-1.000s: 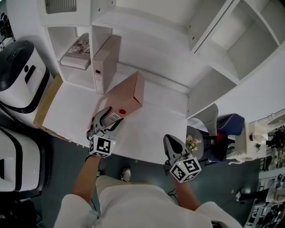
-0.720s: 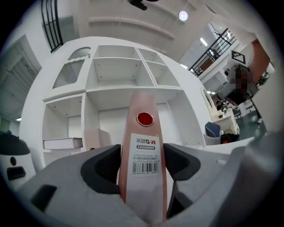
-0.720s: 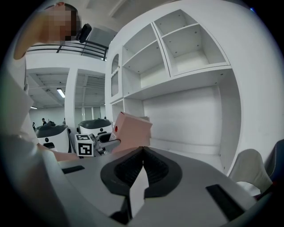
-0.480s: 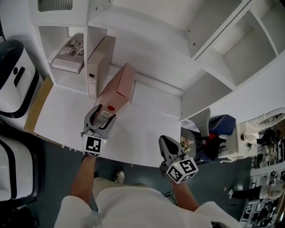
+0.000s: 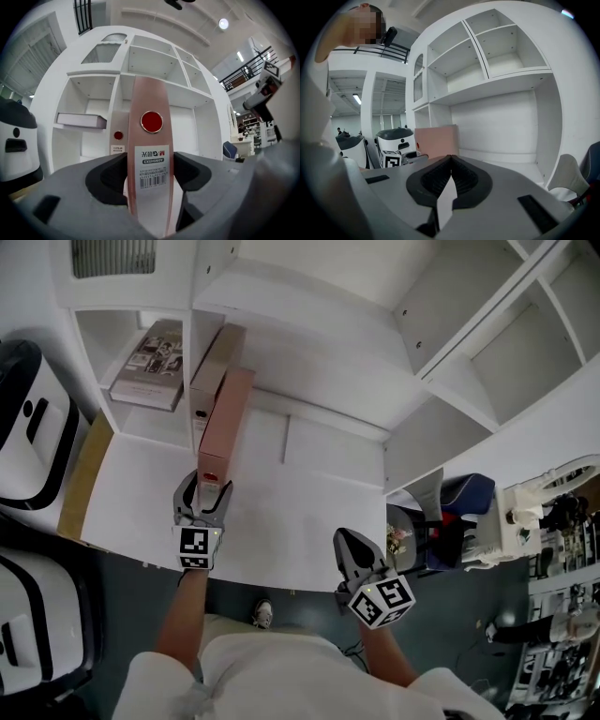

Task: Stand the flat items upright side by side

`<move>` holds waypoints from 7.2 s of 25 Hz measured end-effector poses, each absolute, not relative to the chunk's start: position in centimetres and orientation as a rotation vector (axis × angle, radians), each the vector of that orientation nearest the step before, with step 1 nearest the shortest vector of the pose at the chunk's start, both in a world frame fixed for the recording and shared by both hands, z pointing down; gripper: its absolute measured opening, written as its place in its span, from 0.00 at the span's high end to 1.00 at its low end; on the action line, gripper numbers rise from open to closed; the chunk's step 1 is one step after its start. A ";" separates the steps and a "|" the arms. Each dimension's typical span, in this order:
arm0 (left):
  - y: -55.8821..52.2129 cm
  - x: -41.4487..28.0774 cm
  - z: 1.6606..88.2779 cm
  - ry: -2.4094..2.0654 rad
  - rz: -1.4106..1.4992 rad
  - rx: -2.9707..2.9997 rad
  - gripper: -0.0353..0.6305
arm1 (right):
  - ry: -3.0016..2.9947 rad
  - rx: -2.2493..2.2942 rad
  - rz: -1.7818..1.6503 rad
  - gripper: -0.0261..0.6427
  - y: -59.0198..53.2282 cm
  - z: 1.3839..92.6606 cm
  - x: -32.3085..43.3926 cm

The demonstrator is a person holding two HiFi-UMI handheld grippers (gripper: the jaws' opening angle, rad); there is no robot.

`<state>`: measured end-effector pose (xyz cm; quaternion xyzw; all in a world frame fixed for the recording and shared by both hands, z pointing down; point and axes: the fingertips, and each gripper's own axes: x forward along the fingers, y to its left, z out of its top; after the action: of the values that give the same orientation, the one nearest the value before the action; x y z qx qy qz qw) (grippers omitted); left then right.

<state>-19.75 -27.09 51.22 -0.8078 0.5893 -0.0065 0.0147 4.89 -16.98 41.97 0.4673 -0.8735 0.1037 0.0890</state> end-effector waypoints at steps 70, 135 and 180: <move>-38.8 -19.9 54.0 2.033 -0.391 -2.632 0.58 | -2.427 1.876 0.425 0.96 -11.9 42.1 12.4; -9.3 -37.8 29.4 1.870 0.185 -2.318 0.92 | -2.773 1.559 0.137 0.96 -18.5 33.0 1.7; -10.5 -40.6 30.0 1.723 0.334 -2.452 0.92 | -2.680 1.630 0.107 0.96 -15.9 33.8 -3.8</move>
<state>-40.62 -10.45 29.98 -0.8115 0.5704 0.1107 0.0631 -3.78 -15.89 33.76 0.5194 -0.8539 0.0340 0.0012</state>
